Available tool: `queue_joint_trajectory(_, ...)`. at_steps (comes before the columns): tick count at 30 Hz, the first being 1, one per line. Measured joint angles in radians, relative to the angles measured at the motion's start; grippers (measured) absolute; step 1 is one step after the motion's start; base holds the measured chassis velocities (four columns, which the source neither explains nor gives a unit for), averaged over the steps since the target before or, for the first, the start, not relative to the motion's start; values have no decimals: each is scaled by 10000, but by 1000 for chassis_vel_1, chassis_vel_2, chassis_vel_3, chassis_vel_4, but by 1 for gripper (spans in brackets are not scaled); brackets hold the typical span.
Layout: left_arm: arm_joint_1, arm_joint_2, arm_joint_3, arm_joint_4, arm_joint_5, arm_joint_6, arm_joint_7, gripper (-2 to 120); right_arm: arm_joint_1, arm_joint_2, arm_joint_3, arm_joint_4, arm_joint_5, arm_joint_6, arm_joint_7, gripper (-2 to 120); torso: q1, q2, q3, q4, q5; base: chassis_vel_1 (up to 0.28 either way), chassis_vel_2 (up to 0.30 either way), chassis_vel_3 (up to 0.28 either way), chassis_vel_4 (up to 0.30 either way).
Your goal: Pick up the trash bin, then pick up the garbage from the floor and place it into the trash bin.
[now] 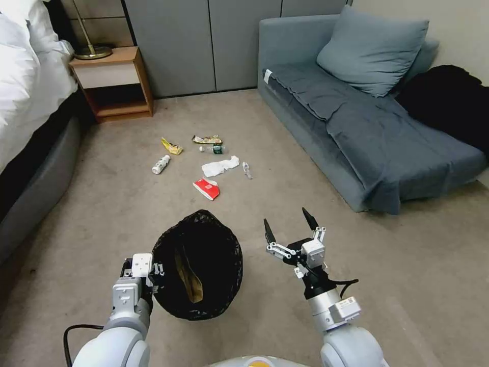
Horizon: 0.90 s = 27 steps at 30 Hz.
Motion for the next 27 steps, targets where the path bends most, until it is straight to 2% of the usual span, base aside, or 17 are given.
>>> queue_joint_trajectory(13, 21, 3, -106, -57, -41, -6, 2, 3, 39, -9, 2, -111, -43, 2, 1, 95, -1, 0, 0, 1, 0, -7, 7, 8, -7)
queue_joint_trajectory(27, 80, -10, -143, -171, -32, -7, 3, 3, 72, -83, -32, -39, 2, 0, 41, 95, 0, 0, 1, -1, -1, -133, 139, 153, -145)
